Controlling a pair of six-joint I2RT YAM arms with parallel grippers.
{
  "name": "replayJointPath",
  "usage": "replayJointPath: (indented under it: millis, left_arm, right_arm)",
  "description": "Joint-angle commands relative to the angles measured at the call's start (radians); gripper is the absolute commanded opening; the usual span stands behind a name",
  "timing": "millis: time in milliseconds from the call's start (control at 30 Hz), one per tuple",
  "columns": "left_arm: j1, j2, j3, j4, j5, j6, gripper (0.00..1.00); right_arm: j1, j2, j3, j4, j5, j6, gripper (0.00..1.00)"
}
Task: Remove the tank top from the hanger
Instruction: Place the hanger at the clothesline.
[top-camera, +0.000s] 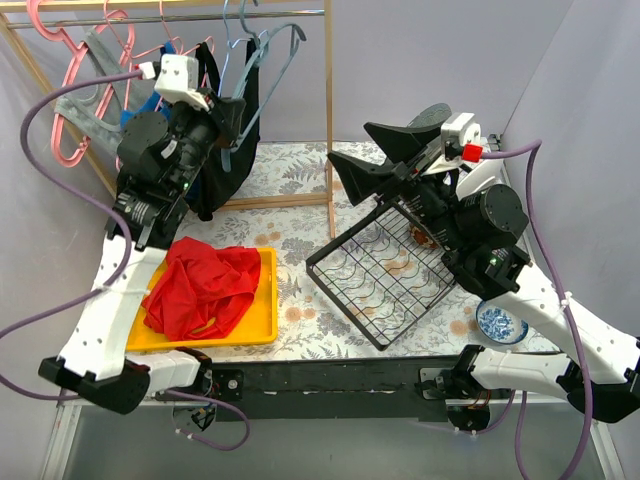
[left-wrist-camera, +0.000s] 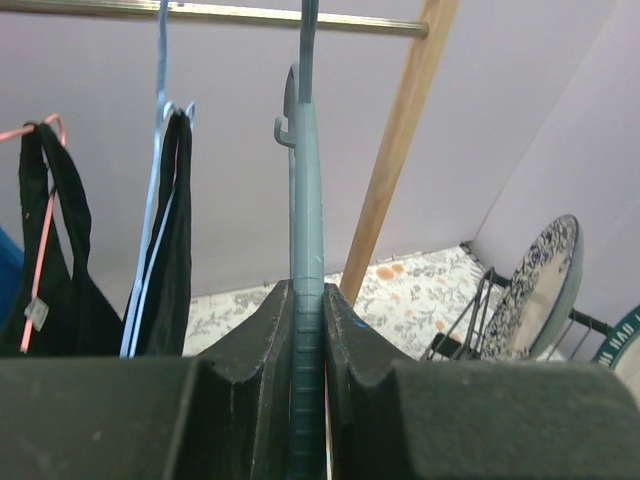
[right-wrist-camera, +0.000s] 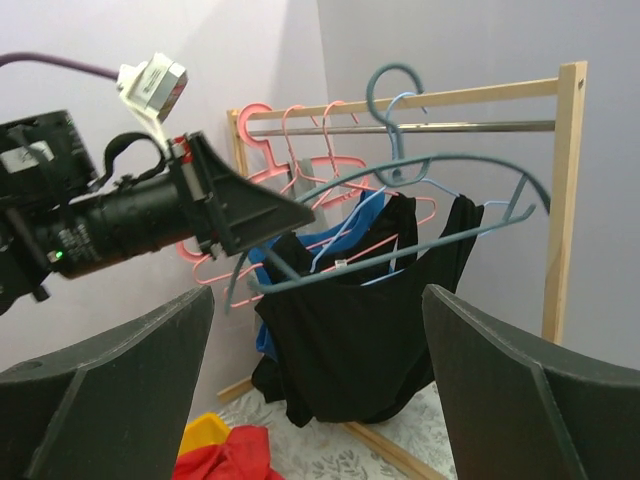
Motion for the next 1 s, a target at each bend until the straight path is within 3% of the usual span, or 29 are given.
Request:
replayJointPath:
  millis: [0,367,567,600,633,667,733,833,867,900,967]
  left_arm:
    - [0.004,0.066,0.08,0.101,0.007,0.025,0.0]
    - [0.004,0.188,0.126,0.213,-0.035,0.035,0.0]
    - [0.002,0.217,0.129,0.179,-0.015,0.014,0.0]
    - [0.004,0.209,0.11,0.176,-0.012,0.012,0.05]
    - [0.004,0.186,0.097,0.17,-0.009,0.009,0.27]
    - [0.004,0.174,0.085,0.169,-0.002,0.0,0.42]
    - [0.004,0.125,0.059,0.155,0.004,-0.009,0.62]
    - [0.004,0.077,0.074,0.1,0.002,-0.031,0.78]
    - [0.002,0.038,0.079,0.084,-0.002,-0.037,0.93]
    - [0.004,0.018,0.085,0.057,-0.007,-0.058,0.98]
    - [0.004,-0.054,0.094,0.029,-0.004,-0.077,0.98]
  right_arm:
    - [0.002,-0.037,-0.02,0.005,-0.022,0.018,0.92]
    - [0.002,-0.051,-0.068,0.005,-0.061,0.042,0.88]
    - [0.001,-0.033,-0.086,-0.04,-0.051,0.054,0.88]
    - [0.002,-0.028,-0.088,-0.046,-0.053,0.062,0.88]
    - [0.002,-0.019,-0.088,-0.052,-0.056,0.077,0.87]
    - [0.002,-0.013,-0.089,-0.06,-0.065,0.085,0.87]
    - [0.002,0.009,-0.089,-0.072,-0.074,0.103,0.86]
    - [0.002,0.052,-0.08,-0.095,-0.093,0.163,0.79]
    - [0.002,0.064,-0.08,-0.101,-0.105,0.206,0.78]
    - [0.005,0.081,-0.081,-0.104,-0.111,0.235,0.76]
    - [0.007,0.141,-0.084,-0.101,-0.134,0.286,0.73]
